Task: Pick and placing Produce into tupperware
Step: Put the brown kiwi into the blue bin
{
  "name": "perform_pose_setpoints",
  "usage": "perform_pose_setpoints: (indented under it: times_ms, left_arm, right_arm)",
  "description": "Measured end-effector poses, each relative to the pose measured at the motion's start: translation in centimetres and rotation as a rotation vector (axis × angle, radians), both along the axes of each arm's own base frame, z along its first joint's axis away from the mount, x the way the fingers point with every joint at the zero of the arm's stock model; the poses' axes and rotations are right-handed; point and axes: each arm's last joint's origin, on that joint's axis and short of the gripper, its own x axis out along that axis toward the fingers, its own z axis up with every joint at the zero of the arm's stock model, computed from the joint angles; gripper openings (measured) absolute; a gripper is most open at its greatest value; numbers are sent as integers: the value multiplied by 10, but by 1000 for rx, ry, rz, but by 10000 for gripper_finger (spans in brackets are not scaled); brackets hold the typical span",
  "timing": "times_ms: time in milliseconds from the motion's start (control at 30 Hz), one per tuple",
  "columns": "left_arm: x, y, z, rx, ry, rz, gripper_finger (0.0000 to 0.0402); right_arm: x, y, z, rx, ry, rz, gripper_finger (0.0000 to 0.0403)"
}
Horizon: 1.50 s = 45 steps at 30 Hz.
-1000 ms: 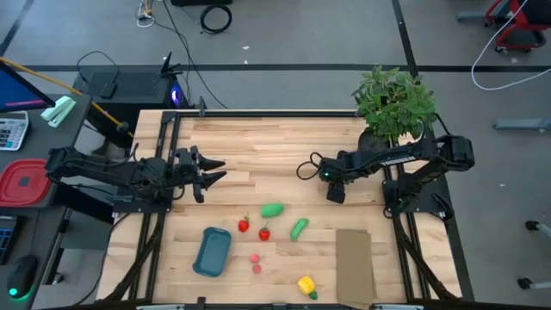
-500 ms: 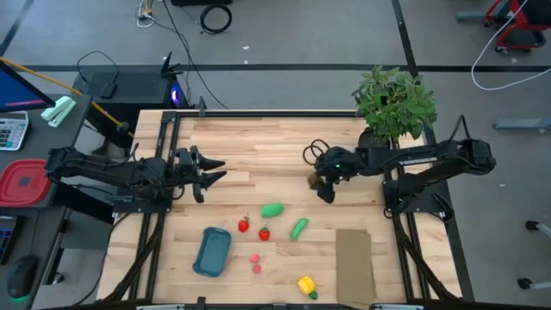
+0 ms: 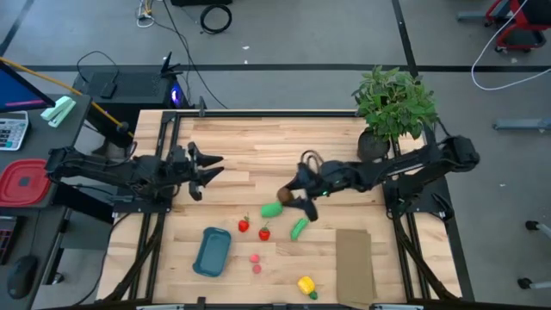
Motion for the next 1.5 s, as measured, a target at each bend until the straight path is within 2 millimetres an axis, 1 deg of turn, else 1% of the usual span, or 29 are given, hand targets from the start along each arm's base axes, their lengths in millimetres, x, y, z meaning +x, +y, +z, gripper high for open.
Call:
perform_pose_setpoints:
  times_ms: [67, 133, 233, 333, 467, 600, 700, 800, 867, 967, 1100, 1167, 1300, 1400, 1500]
  left_arm:
    - [-1, 0, 3, 7, -33, 2, 172]
    - [-1, 0, 6, 7, -54, 3, 172]
    - [-1, 0, 8, 10, -55, 4, 172]
    - [-2, 0, 18, 34, -80, 12, 172]
    - [-7, 1, 40, 94, -127, 31, 172]
    - [-10, 2, 55, 96, -141, 31, 172]
    - [-9, 1, 54, 60, -62, 16, 171]
    - [-6, 1, 43, 17, 52, 2, 170]
    - [-5, 1, 33, -31, 145, -3, 169]
    - [-2, 0, 16, -127, 276, 2, 169]
    - [6, -3, 0, -226, 391, 13, 169]
    - [12, -5, -5, -267, 421, 15, 169]
    - [24, -11, -18, -305, 496, 19, 169]
    - [32, -15, -29, -359, 544, 32, 169]
    - [40, -20, -40, -419, 587, 48, 169]
  right_arm:
    - [20, 12, 5, -26, -17, 39, 268]
    - [43, 25, 11, -52, -45, 73, 269]
    - [76, 41, 20, -89, -64, 111, 251]
    - [103, 52, 25, -108, -68, 132, 220]
    - [130, 66, 19, -118, -49, 153, 181]
    - [141, 70, 2, -180, 69, 154, 160]
    - [140, 68, -15, -212, 159, 119, 154]
    - [132, 65, -34, -230, 261, 117, 154]
    - [122, 63, -45, -228, 350, 115, 158]
    - [107, 60, -55, -236, 440, 90, 169]
    - [87, 52, -66, -310, 538, 2, 192]
    - [77, 47, -67, -353, 572, -63, 205]
    - [56, 38, -60, -421, 599, -149, 226]
    - [40, 33, -55, -431, 596, -170, 237]
    - [24, 28, -44, -409, 570, -199, 242]
